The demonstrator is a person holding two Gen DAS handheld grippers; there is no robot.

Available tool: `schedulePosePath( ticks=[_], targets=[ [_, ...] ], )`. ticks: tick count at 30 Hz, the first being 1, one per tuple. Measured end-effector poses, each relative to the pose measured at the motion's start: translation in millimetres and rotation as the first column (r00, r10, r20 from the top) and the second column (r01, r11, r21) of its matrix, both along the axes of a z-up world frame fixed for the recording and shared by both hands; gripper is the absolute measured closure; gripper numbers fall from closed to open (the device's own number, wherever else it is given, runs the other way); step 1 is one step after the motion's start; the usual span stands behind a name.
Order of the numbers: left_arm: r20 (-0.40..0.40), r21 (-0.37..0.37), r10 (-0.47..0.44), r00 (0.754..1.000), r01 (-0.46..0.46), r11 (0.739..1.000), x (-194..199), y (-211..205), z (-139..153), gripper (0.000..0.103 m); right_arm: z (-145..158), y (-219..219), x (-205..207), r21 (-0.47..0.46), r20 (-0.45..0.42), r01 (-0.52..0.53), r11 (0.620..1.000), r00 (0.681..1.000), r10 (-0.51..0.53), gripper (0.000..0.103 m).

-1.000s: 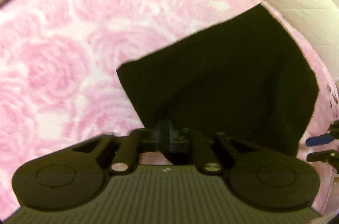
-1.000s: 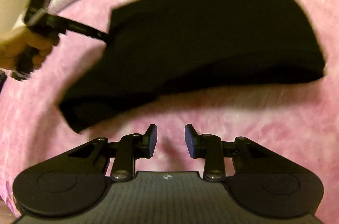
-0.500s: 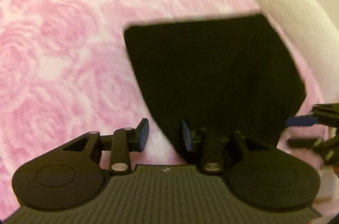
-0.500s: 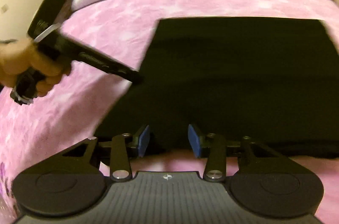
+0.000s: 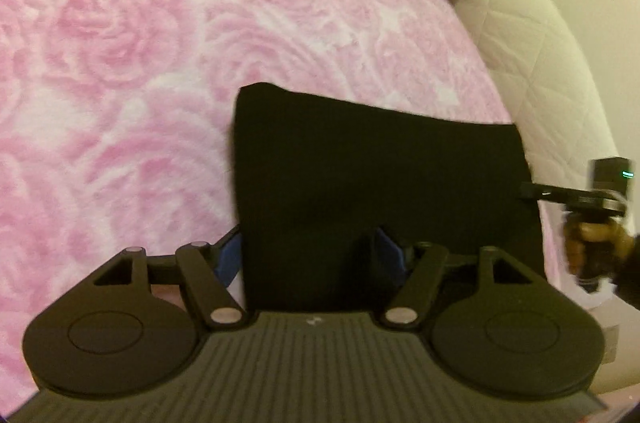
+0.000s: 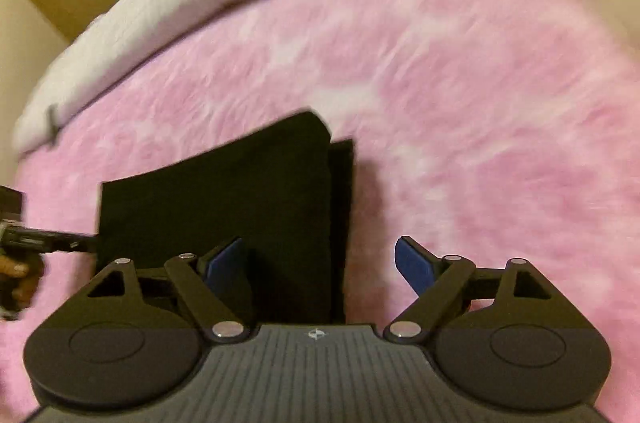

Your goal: Fold clothes

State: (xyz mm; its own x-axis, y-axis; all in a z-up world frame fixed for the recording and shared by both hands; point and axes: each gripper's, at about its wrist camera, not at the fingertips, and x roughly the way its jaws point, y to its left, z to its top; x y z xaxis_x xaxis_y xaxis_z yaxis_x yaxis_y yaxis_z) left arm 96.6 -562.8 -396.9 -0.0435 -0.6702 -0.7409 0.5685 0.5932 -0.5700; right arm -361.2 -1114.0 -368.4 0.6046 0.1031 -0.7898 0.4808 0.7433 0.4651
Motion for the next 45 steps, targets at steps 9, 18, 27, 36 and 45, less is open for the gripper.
schedulePosePath(
  ticks=[9, 18, 27, 36, 45],
  targets=[
    [0.007, 0.009, 0.024, 1.0, -0.025, 1.0, 2.7, -8.6, -5.1, 0.066, -38.1, -9.4, 38.1, 0.192, 0.073, -0.061, 0.98, 0.996, 0.048, 0.046],
    [0.047, -0.08, -0.006, 0.999, 0.009, 0.997, -31.4, 15.2, 47.0, 0.1, 23.0, 10.6, 41.6, 0.118, 0.05, -0.098, 0.988, 0.994, 0.093, 0.083],
    [-0.035, -0.172, 0.332, 0.943, -0.333, 0.927, -131.7, 139.9, 117.9, 0.101, 150.7, 102.0, 174.7, -0.174, -0.111, -0.652, 0.738, 0.758, 0.643, 0.083],
    [-0.126, -0.086, 0.545, 0.829, -0.557, 0.826, -221.4, 248.1, 92.2, 0.1, 169.7, 373.4, 342.8, -0.308, -0.268, -0.951, 0.034, 0.12, 0.956, 0.08],
    [-0.241, -0.045, 0.48, 0.843, -0.504, 0.862, -208.7, 337.1, 45.1, 0.085, 60.0, 569.4, 385.9, -0.338, -0.496, -0.909, -0.243, -0.048, 0.867, 0.052]
  ],
)
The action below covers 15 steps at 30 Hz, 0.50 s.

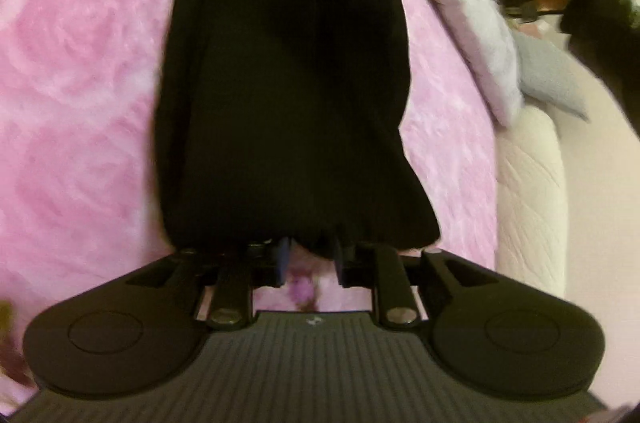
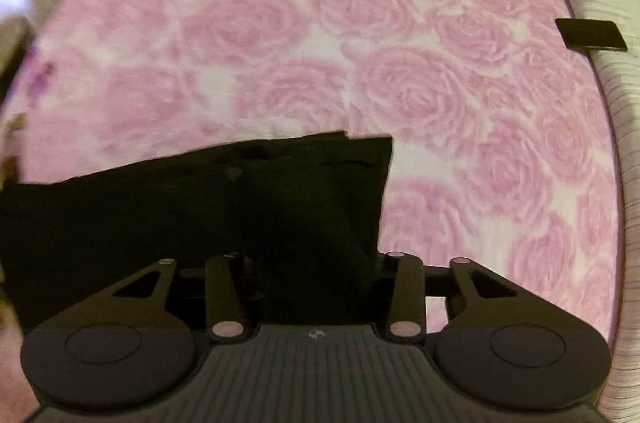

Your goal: Fold clothes

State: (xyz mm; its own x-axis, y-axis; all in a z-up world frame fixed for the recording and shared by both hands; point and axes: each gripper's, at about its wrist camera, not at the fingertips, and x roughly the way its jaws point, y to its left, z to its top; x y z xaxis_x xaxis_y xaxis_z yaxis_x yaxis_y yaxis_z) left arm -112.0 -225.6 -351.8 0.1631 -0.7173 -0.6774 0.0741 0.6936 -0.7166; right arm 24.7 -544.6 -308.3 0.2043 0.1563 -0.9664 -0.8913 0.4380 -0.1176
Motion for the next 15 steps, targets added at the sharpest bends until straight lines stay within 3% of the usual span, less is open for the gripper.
schedulePosePath(
  ticks=[1, 3, 4, 6, 8, 9, 11, 15],
  targets=[
    [0.011, 0.0, -0.045, 0.999, 0.045, 0.999, 2.8, 6.1, 1.6, 0.085, 0.7, -0.3, -2.0, 0.018, 0.012, 0.048, 0.999, 0.999, -0.048, 0.048],
    [0.047, -0.003, -0.132, 0.99, 0.132, 0.991, 9.8, 18.2, 7.6, 0.081, 13.9, -9.6, -2.1, 0.093, 0.083, 0.147, 0.985, 0.984, -0.155, 0.018],
    [0.067, -0.004, -0.159, 0.985, 0.16, 0.987, 15.0, 25.1, 11.5, 0.074, 24.1, -15.0, -5.5, 0.144, 0.148, 0.185, 0.972, 0.967, -0.206, 0.016],
    [0.104, -0.004, -0.203, 0.974, 0.205, 0.979, 28.0, 38.3, 19.5, 0.074, 45.1, -23.3, -11.2, 0.216, 0.256, 0.239, 0.947, 0.922, -0.291, 0.015],
    [0.153, 0.015, -0.221, 0.963, 0.221, 0.975, 44.9, 50.2, 28.1, 0.07, 64.9, -32.3, -12.6, 0.318, 0.27, 0.322, 0.892, 0.871, -0.411, 0.015],
    [0.174, 0.03, -0.227, 0.958, 0.225, 0.974, 54.4, 54.8, 30.7, 0.068, 74.1, -39.7, -14.7, 0.371, 0.256, 0.382, 0.846, 0.834, -0.489, 0.015],
    [0.223, 0.083, -0.245, 0.944, 0.232, 0.969, 76.5, 62.5, 34.6, 0.065, 89.3, -57.8, -27.0, 0.476, 0.19, 0.516, 0.712, 0.73, -0.656, 0.015],
    [0.332, 0.176, -0.299, 0.895, 0.252, 0.951, 138.2, 52.0, 42.5, 0.065, 93.6, -84.7, -94.0, 0.602, -0.02, 0.698, 0.389, 0.499, -0.866, 0.015]
  ],
)
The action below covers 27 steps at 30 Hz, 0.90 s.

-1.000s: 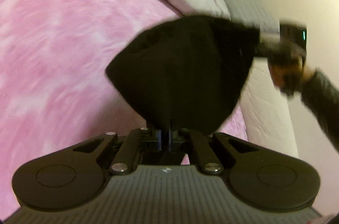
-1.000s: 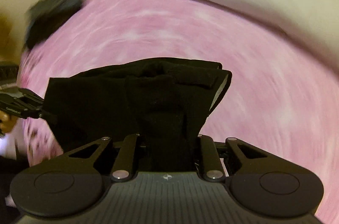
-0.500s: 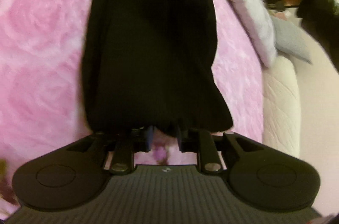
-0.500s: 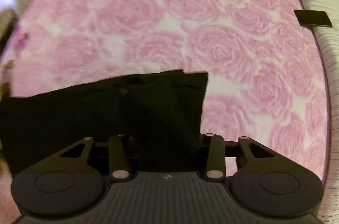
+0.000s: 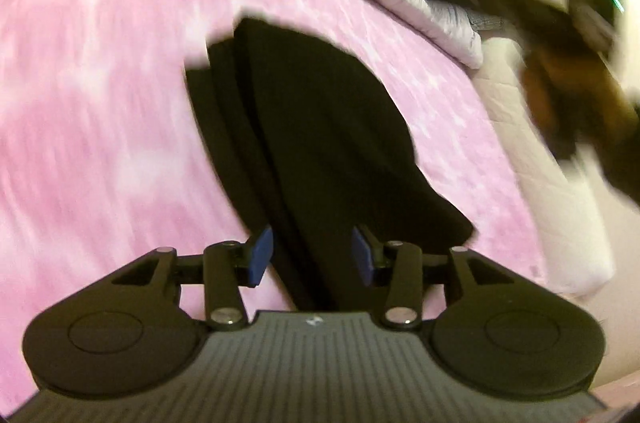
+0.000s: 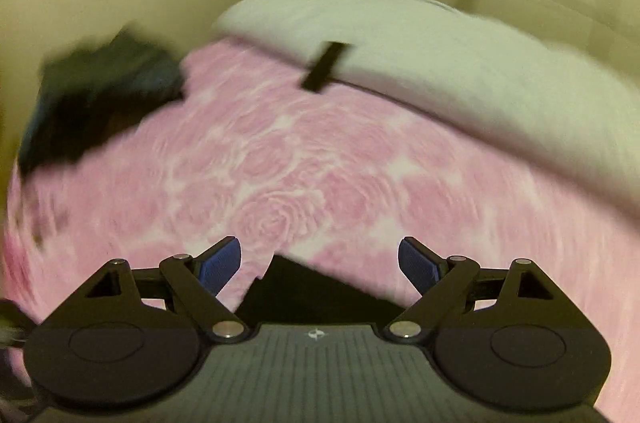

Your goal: Fold clothes

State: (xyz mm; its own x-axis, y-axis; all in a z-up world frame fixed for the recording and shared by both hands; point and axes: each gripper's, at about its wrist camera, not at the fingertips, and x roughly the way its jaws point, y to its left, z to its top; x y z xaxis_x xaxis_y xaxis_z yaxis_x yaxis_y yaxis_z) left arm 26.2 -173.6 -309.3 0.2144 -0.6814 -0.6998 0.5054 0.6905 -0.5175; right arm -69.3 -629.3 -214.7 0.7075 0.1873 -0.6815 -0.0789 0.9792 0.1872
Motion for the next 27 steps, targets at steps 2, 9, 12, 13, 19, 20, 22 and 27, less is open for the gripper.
schedulePosePath(
  ticks=[2, 9, 12, 13, 19, 20, 22, 27],
  targets=[
    [0.078, 0.036, -0.032, 0.996, 0.03, 0.999, 27.6, -11.9, 2.3, 0.057, -9.3, -3.2, -48.7, 0.109, -0.026, 0.142, 0.984, 0.99, -0.14, 0.015],
    [0.178, 0.141, -0.154, 0.972, 0.13, 0.981, 138.5, -67.0, -15.3, 0.04, -60.8, 17.3, -194.6, 0.379, -0.253, 0.58, 0.721, 0.815, -0.522, 0.015],
    [0.045, 0.143, -0.199, 0.979, 0.19, 0.971, 174.4, -79.5, -44.4, 0.038, -87.9, 37.5, -224.9, 0.419, -0.343, 0.692, 0.588, 0.72, -0.603, 0.015],
    [-0.002, 0.141, -0.213, 0.977, 0.211, 0.967, 186.2, -83.5, -54.4, 0.038, -95.6, 44.2, -228.5, 0.429, -0.358, 0.718, 0.548, 0.692, -0.627, 0.015],
    [-0.216, 0.059, -0.255, 0.943, 0.273, 0.96, 211.5, -89.4, -95.1, 0.048, -142.9, 81.7, -230.3, 0.517, -0.415, 0.803, 0.296, 0.537, -0.734, 0.015],
    [-0.229, 0.037, -0.258, 0.939, 0.273, 0.961, 212.1, -89.2, -94.4, 0.063, -150.2, 87.5, -228.5, 0.532, -0.425, 0.807, 0.257, 0.517, -0.743, 0.015],
    [-0.232, 0.004, -0.263, 0.937, 0.271, 0.963, 209.6, -87.7, -85.1, 0.077, -162.6, 98.9, -227.0, 0.566, -0.447, 0.806, 0.175, 0.478, -0.756, 0.015],
    [-0.264, -0.066, -0.233, 0.936, 0.223, 0.973, 201.3, -71.2, -68.3, 0.085, -176.5, 119.0, -222.5, 0.588, -0.472, 0.806, 0.066, 0.408, -0.781, 0.015]
  ],
)
